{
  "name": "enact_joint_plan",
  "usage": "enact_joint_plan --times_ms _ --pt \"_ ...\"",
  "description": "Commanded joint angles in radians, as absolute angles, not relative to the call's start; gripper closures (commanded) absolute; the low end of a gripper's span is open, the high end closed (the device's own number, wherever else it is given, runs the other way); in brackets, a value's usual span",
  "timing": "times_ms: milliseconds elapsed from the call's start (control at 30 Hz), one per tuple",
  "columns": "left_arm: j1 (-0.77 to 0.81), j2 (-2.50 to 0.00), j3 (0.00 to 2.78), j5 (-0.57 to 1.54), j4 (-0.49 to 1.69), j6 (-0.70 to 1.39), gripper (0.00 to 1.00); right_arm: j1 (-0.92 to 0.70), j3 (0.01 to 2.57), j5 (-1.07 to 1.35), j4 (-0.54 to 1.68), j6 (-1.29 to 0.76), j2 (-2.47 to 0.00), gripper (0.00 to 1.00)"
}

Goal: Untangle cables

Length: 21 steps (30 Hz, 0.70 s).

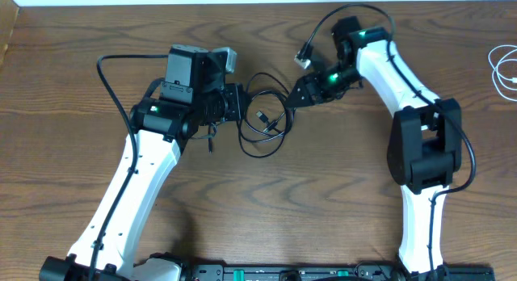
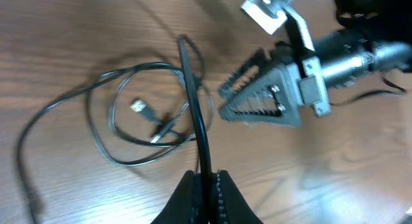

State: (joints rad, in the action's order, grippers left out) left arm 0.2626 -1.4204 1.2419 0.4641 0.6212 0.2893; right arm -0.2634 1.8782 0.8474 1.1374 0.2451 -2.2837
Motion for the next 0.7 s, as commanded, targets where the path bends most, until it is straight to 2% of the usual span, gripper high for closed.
enact_joint_plan --times_ms 0,167,233,267,367,400,500,667 --pt "0.258 -1.449 1.262 0.303 0.682 0.294 0.92 -0.290 1.825 0.873 1.085 0.216 -2.278 0.49" --pt "0.258 -1.459 1.262 0.302 0.676 0.294 0.93 -0.318 1.765 0.769 0.978 0.055 -2.278 0.59" --pt "0.258 -1.452 1.262 0.302 0.657 0.294 0.93 -0.328 1.750 0.743 0.945 0.011 -2.278 0.65" --pt "0.258 -1.449 1.262 0.302 0.652 0.293 0.93 -0.329 1.747 0.736 0.939 0.001 -2.278 0.70" --pt "0.258 -1.417 1.263 0.301 0.621 0.290 0.92 -0.329 1.740 0.656 0.918 -0.065 -2.278 0.93" --pt "0.258 -1.400 1.263 0.301 0.611 0.285 0.93 -0.329 1.740 0.616 0.912 -0.093 -2.278 0.98" --pt "0.258 -1.333 1.263 0.262 0.596 0.282 0.93 -0.329 1.740 0.506 0.907 -0.169 -2.278 0.99" --pt "0.258 -1.143 1.263 0.071 0.597 0.278 0.93 -0.314 1.740 0.308 0.926 -0.307 -2.278 0.99"
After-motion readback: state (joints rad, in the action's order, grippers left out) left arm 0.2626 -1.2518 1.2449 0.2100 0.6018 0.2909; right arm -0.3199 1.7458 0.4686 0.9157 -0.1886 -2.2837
